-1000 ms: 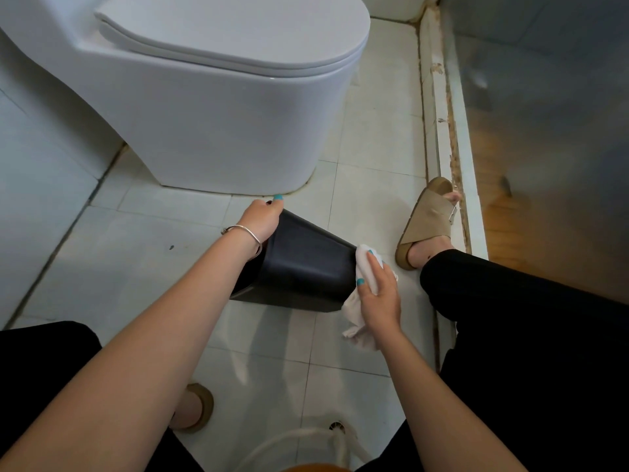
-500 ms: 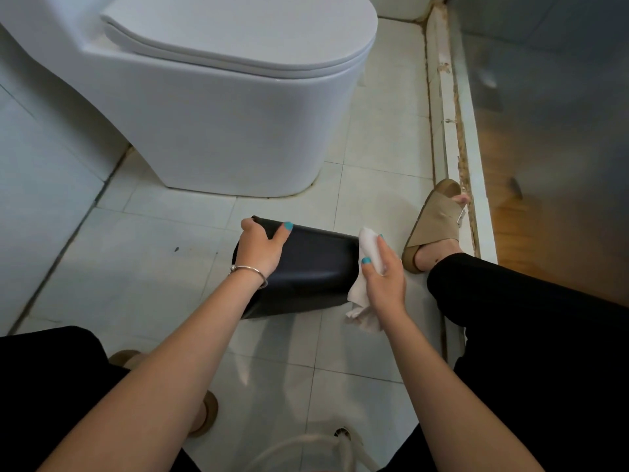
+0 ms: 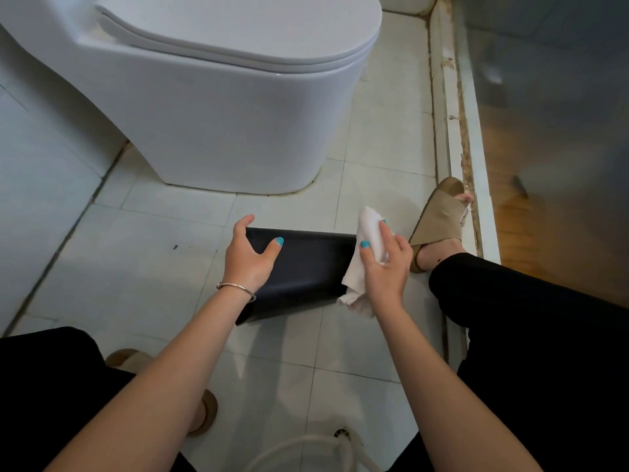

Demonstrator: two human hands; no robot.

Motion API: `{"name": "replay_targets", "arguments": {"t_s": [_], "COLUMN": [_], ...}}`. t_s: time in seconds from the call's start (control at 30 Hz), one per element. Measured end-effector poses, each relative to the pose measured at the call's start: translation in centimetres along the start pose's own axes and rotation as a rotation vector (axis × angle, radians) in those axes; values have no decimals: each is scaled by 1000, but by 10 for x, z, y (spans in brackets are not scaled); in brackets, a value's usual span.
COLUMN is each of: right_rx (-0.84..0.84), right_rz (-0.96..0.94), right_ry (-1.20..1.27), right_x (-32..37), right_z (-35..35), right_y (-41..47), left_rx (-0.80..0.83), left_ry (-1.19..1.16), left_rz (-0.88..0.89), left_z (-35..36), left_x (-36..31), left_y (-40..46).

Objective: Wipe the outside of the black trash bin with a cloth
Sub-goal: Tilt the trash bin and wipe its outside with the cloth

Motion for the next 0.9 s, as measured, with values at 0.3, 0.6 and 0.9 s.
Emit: {"name": "replay_targets", "arguments": {"t_s": [0.3, 0.6, 0.9], "right_rx": [16, 81, 124], "right_rz": [68, 9, 48], "right_ry": [-390, -223, -21], "right_x": [-12, -15, -11], "right_z": [5, 7, 25], "right_y": [7, 1, -38], "left_rx": [8, 57, 232], "left_ry": [-23, -23, 58], "left_rz": [157, 290, 427], "left_z": [8, 25, 42], "left_x": [-9, -31, -47], "left_y": [-13, -34, -47]}}
Point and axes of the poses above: each hand's wrist, its own y-axis towards the middle knuckle, its own z-axis out of the palm, x = y × z, the point moved 8 cm from there along y, towards the middle knuckle
